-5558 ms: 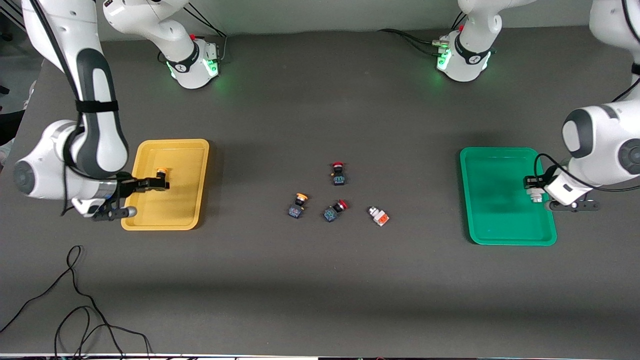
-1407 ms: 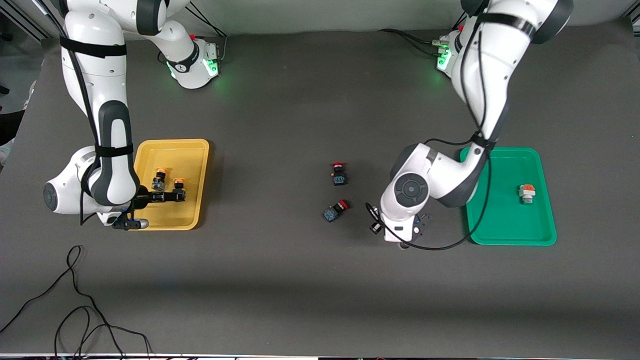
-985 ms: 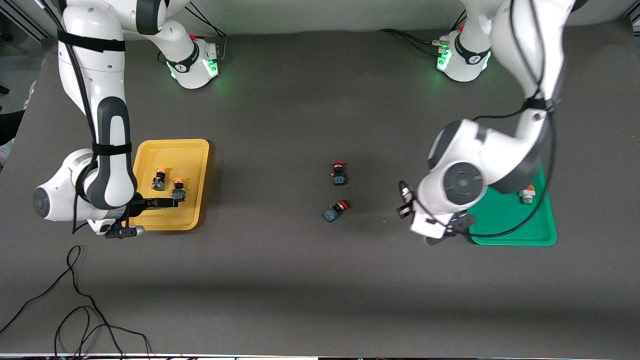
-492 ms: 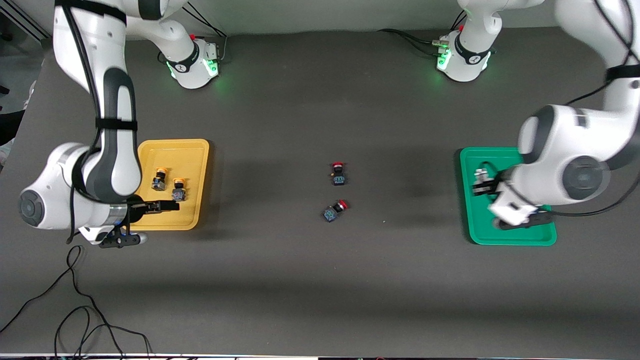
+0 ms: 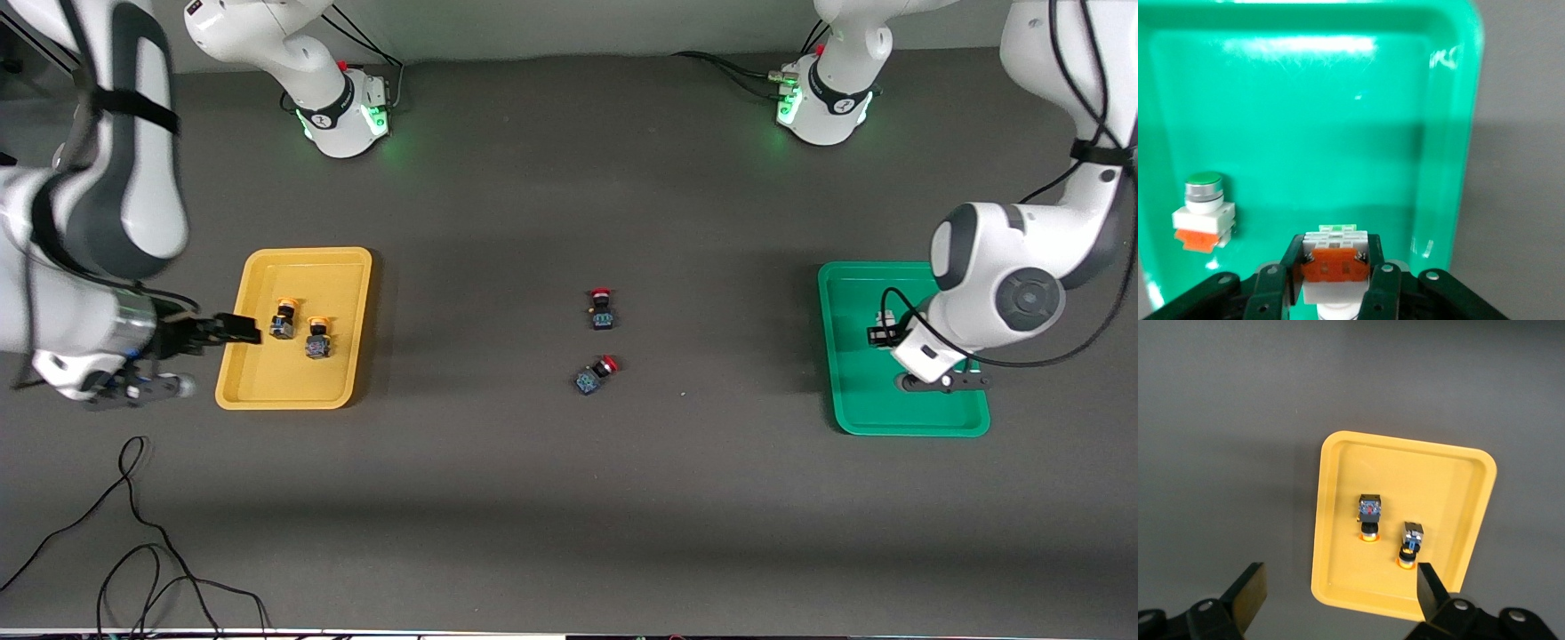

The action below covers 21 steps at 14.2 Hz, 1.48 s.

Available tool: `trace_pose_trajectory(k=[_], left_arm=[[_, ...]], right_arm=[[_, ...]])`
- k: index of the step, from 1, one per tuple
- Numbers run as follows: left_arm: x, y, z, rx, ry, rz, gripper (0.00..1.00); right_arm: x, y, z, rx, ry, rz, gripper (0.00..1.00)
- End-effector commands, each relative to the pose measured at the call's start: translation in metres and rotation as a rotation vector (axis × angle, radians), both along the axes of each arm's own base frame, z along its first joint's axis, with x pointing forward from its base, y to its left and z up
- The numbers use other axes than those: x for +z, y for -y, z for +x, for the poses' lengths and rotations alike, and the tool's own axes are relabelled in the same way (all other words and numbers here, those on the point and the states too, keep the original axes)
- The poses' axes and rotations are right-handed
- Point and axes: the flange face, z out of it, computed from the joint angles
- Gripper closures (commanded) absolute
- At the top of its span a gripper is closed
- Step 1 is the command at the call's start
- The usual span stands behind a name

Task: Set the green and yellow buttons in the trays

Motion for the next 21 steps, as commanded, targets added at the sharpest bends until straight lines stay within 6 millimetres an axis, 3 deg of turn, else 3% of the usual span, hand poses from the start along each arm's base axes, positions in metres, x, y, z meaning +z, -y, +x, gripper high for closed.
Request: trace_pose_trajectory(k=[1,2,3,4,7,10,13,16,18,21], left_arm=[[-0.019,-0.017,-0.011,-0.03,0.025,-0.012,0.8],[-0.02,-0.017,-0.011,-0.03,0.024,-0.013,0.74],[-0.02,-0.016,-0.01,-0.029,0.026,-0.013,0.46],[-0.02,-0.017,-0.008,-0.029,0.027,-0.013,0.0],[0.006,-0.022,0.009,-0.023,0.033,0.0,0.0],[0.07,-0.028,0.031,-0.017,-0.032,0.024,0.0],[0.143,-0.029,0.038,-0.018,-0.094,-0.025,0.0],[0.217,-0.029,0.026,-0.033,-0.123,-0.029,0.0],[0.251,-0.025,0.011,-0.029,-0.111,-0.024,0.0],[0.291,-0.014,-0.005,-0.028,-0.068,-0.047,0.0]], right_arm=[[0.031,0.001,-0.031,-0.069,0.018,-0.025,0.0],[0.038,-0.004,-0.042,-0.078,0.022,-0.045,0.0],[0.046,-0.005,-0.053,-0.095,0.028,-0.056,0.0],[0.051,0.0,-0.067,-0.11,0.028,-0.056,0.0],[0.084,0.015,-0.1,-0.111,0.069,-0.081,0.0],[0.102,0.052,-0.106,-0.17,0.066,-0.079,0.0],[0.105,0.054,-0.104,-0.186,0.053,-0.076,0.0],[0.105,0.045,-0.096,-0.176,0.054,-0.074,0.0],[0.111,0.027,-0.089,-0.146,0.07,-0.079,0.0],[0.114,0.02,-0.084,-0.147,0.07,-0.084,0.0]])
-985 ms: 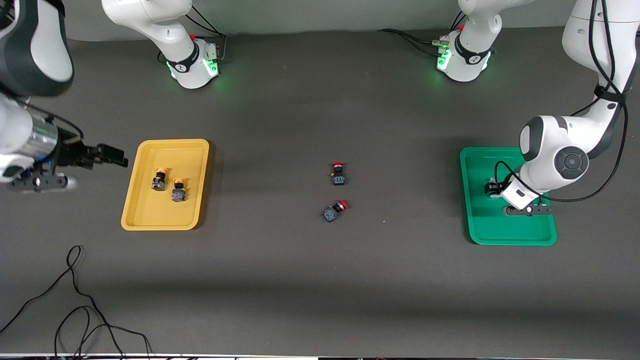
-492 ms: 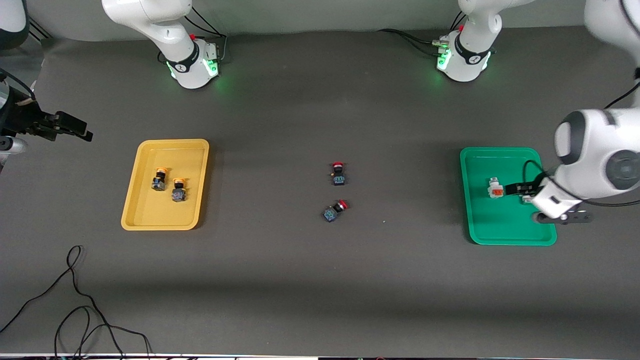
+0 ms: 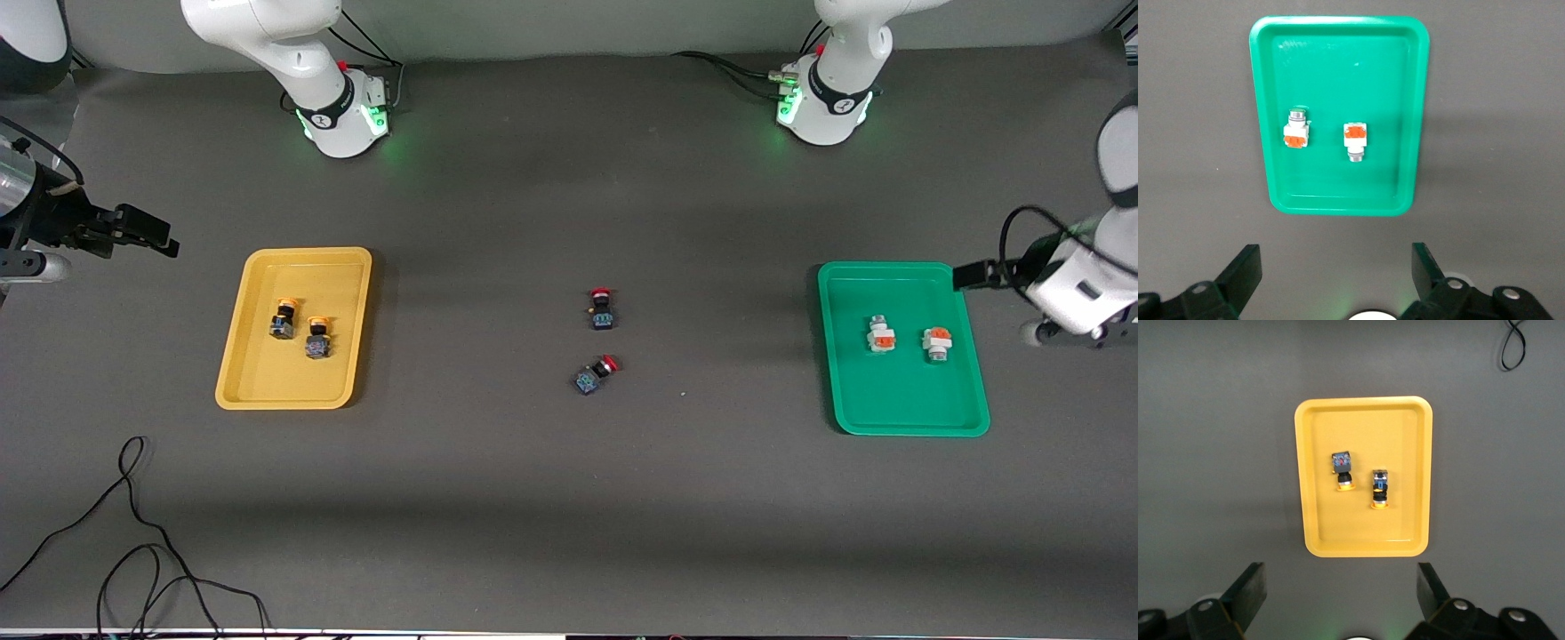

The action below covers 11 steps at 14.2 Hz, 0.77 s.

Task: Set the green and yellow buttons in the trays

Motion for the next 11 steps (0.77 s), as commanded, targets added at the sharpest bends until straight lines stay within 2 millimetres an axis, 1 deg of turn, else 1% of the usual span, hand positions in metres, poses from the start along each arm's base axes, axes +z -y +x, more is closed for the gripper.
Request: trace_pose_trajectory(k=[1,2,3,6,7,8,9,11], left_arm=[[0.032,0.019,-0.017,-0.026,0.019,-0.037,0.0],[0.046,0.03,-0.018,-0.042,0.023,-0.041,0.0],[0.057,0.037,-0.019,-0.045,0.02,-0.041,0.0],[0.083,0.058,-0.022,-0.08,0.018,-0.041,0.0],[0.086,0.059,-0.023,-0.081,0.021,-0.041,0.0],[0.089,0.063,-0.023,-0.091,0.022,-0.041,0.0],[0.09,0.067,-0.024,-0.098,0.022,-0.041,0.0],[0.091,0.065,-0.024,-0.095,0.024,-0.041,0.0]], right_arm=[[0.006,-0.005,0.004,-0.013,-0.019,-0.013,0.0],[0.004,-0.011,0.002,0.002,-0.041,-0.023,0.0],[0.003,-0.013,0.002,0.009,-0.044,-0.024,0.0],[0.002,-0.006,0.0,-0.005,-0.049,-0.033,0.0],[0.002,-0.002,-0.001,-0.027,-0.05,-0.051,0.0],[0.002,0.005,-0.002,-0.048,-0.053,-0.055,0.0],[0.003,0.008,-0.003,-0.053,-0.056,-0.056,0.0],[0.004,0.0,-0.003,-0.048,-0.052,-0.05,0.0]])
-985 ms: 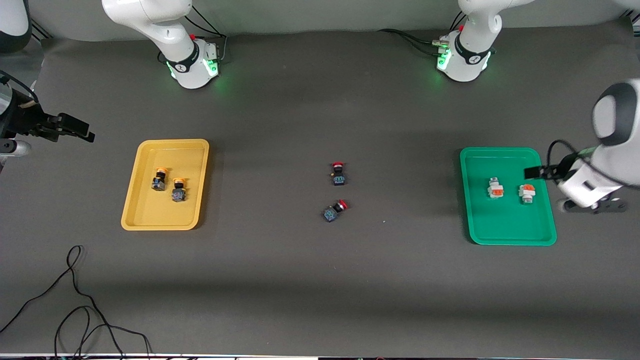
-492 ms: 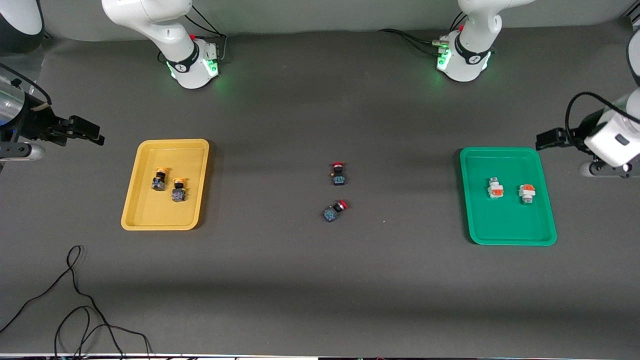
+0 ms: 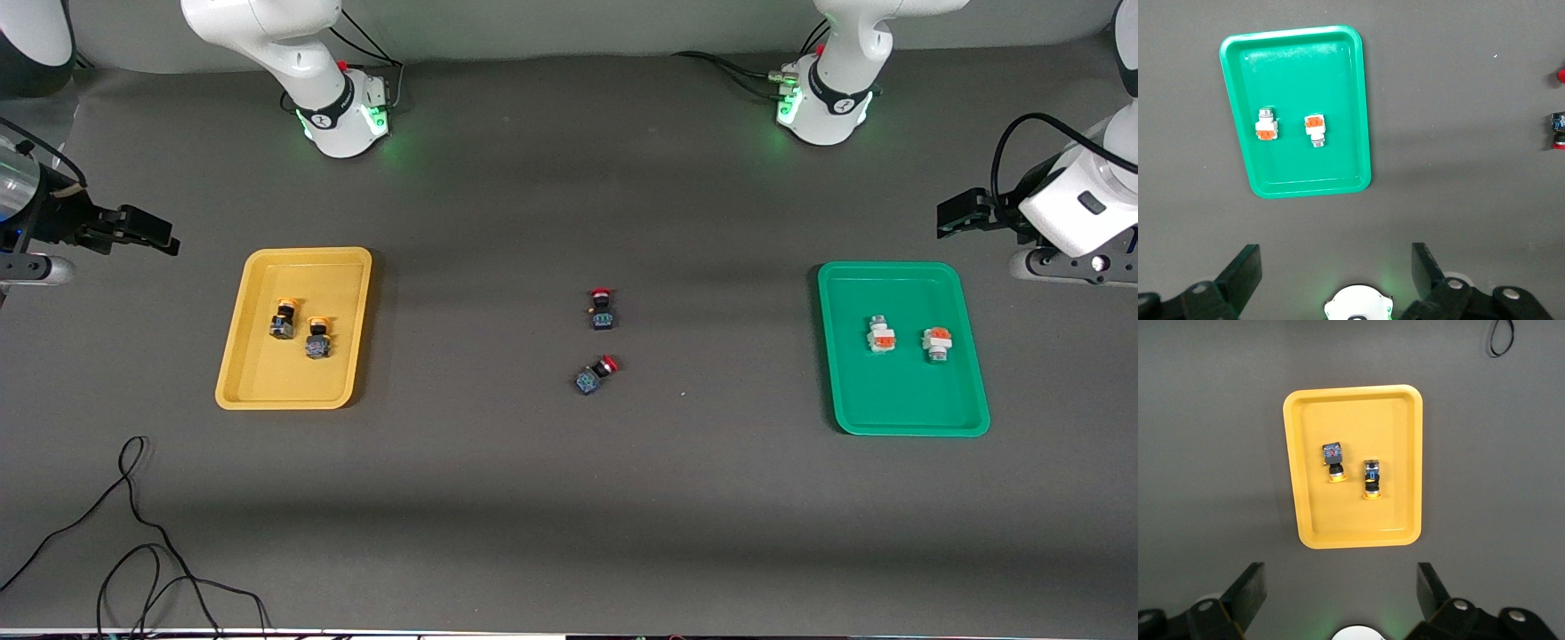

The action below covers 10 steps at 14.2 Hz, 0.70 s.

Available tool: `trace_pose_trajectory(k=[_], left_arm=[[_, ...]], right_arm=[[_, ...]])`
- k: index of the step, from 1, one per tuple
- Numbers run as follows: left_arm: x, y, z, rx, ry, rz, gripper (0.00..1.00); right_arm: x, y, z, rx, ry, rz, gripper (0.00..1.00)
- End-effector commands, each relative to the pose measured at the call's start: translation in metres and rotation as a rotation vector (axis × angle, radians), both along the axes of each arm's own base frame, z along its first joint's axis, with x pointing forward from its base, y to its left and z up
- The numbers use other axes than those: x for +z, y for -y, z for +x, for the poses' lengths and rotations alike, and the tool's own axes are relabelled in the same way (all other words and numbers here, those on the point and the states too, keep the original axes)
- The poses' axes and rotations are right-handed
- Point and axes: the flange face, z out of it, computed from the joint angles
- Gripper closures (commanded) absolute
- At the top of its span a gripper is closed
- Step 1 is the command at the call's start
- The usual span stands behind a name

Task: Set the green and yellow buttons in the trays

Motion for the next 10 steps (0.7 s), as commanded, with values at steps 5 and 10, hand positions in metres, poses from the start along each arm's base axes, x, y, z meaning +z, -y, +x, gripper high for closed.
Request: trace_pose_trajectory(k=[5,10], left_arm=[[0.0061,-0.0036,-0.001,0.001,-0.01,-0.012,0.0],[0.0071,-0.0054,-0.0002,-0.002,-0.004,-0.011,0.0]], right_arm=[[0.0072,-0.0115,-0.0003,-0.01,-0.004,-0.018,0.0],[0.0056,-0.0091,0.0029,-0.014,-0.002,-0.019,0.0]])
